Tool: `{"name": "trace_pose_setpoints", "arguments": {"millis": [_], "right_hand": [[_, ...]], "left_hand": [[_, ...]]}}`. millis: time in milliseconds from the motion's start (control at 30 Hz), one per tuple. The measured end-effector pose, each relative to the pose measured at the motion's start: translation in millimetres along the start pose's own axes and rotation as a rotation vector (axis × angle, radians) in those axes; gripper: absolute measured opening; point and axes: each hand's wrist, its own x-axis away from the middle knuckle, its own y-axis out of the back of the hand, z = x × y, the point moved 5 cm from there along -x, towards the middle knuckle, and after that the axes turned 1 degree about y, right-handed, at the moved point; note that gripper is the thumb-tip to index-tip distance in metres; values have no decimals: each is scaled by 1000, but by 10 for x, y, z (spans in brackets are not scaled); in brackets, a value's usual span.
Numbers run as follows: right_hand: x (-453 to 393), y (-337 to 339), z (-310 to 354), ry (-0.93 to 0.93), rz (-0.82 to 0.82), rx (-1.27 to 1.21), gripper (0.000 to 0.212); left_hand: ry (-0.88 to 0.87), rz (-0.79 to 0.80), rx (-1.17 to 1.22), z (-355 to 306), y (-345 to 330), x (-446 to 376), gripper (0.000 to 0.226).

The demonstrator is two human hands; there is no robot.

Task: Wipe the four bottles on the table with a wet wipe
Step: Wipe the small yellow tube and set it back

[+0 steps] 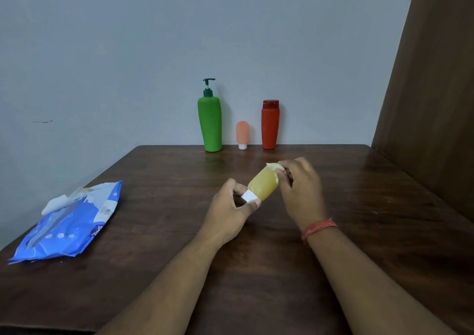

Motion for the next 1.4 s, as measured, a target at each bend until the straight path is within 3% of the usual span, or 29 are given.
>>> {"name": "trace_pose_setpoints", "arguments": {"millis": [167,233,333,433,533,633,733,800,900,1000,1233,1400], "right_hand": [[139,-147,202,218,206,-69,9],[93,-141,175,204,158,-64,8],[8,-7,31,26,-19,-34,8],[24,29,10,-1,-17,-35,10],[105,-58,213,182,141,-100,14],[219,-193,481,411,335,58,14],[237,-223,602,551,322,211,15],[140,-150,515,495,198,195,8],[-12,-6,215,240,47,108,17],[-55,66,1,85,7,67,14],[159,-183,402,355,280,79,16],[-20,89,94,80,-82,-68,13]], "left_hand": [[19,-64,65,17,55,15,24],[17,-48,66,11,45,18,24],[2,-1,37,3,7,18,27],[-9,14,25,6,-3,14,28],[-20,-6,33,3,11,9,27],[-27,-18,29,-21,24,23,24],[-28,-29,38,-47,37,36,25],[-29,-16,12,-49,12,39,28],[-47,6,-12,-29,-37,25,28],[-56,11,-31,-23,-31,28,29],[54,-76,158,61,63,11,26],[22,39,154,31,-25,33,24]]}}
